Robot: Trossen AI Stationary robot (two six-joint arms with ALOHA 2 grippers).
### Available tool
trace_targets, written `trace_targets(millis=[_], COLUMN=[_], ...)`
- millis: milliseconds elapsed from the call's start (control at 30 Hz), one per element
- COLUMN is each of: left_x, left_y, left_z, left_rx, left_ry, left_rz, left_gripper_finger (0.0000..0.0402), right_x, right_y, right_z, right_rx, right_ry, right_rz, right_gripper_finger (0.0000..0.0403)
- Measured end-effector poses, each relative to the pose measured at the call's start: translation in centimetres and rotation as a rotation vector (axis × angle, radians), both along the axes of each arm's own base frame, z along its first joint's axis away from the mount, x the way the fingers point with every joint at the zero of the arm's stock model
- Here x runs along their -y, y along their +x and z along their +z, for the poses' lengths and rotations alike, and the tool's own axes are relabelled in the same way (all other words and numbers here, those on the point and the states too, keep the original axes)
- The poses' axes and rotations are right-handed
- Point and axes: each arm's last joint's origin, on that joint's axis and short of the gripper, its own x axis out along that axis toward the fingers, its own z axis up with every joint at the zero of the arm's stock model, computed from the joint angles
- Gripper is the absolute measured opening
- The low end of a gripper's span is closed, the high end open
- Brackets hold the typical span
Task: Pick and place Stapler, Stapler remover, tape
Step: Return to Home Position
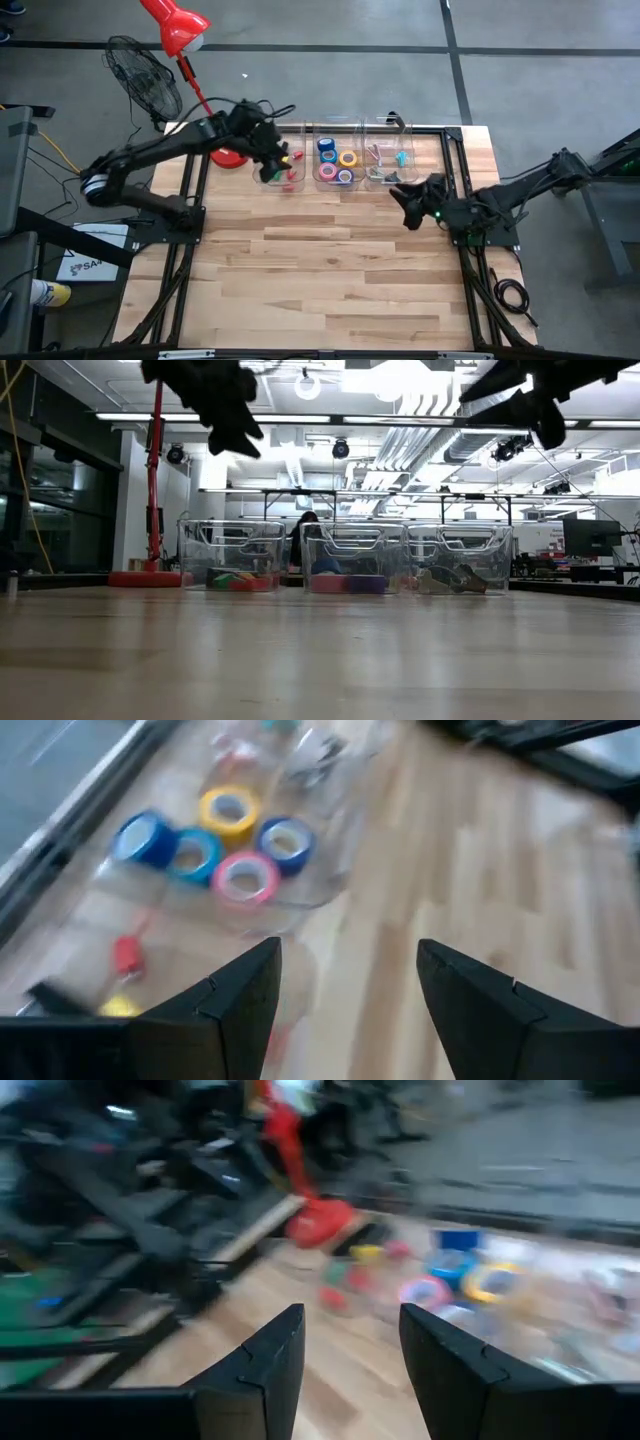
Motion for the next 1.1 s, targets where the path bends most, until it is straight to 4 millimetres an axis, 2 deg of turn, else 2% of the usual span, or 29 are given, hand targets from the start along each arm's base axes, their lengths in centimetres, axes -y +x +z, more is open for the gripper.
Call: trace_targets(millis=[67,167,367,700,1100], left_x=[1.1,2.6,4.8,7.3,8.4], left_y=[-0.7,-1.7,-5.1,-10.2,-12.7], left_z=[0.0,-1.2,-3.6,-4.8,-6.1], left_rx=[0.063,0.162,0.308,0.519,0.618], left_ry=[-0.002,-0.036,-0.064,-0.016,-0.015], left_rz=[-0.042,-0.096,-0.119,-0.119,-0.066], left_gripper_finger=[0.0230,0.0230,0.0230,0.0230,0.0230], right_x=[-0.3,-0.2,0.8,2.1,2.6], right_y=[0.2,-0.1,-1.8,-4.4,-6.4], right_z=[-0.7,-2.0,-3.8,-6.5,-6.9], right_rx=[0.061,0.178,0.386,0.395,0.352], right_ry=[-0.034,-0.079,-0.221,-0.300,-0.347], right_rz=[0.070,0.170,0.241,0.208,0.302], right_gripper_finger=[0.0156,0.0156,0.0156,0.0156,0.0156])
